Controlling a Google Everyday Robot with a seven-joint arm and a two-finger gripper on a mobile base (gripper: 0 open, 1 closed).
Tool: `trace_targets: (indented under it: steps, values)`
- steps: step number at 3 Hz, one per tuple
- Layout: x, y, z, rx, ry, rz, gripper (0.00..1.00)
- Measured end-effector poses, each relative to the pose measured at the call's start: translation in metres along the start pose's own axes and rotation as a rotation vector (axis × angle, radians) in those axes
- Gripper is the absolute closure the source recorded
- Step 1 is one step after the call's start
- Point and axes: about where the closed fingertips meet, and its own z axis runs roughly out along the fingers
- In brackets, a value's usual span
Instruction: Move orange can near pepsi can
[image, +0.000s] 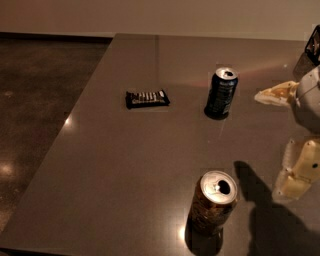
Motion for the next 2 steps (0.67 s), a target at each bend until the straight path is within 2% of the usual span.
trace_targets:
  steps: [1, 2]
  values:
    - [-0.020, 0.030, 0.017, -0.069, -0.077, -0.061, 0.00]
    - [-0.034, 0.051, 0.037, -0.133, -0.119, -0.098, 0.00]
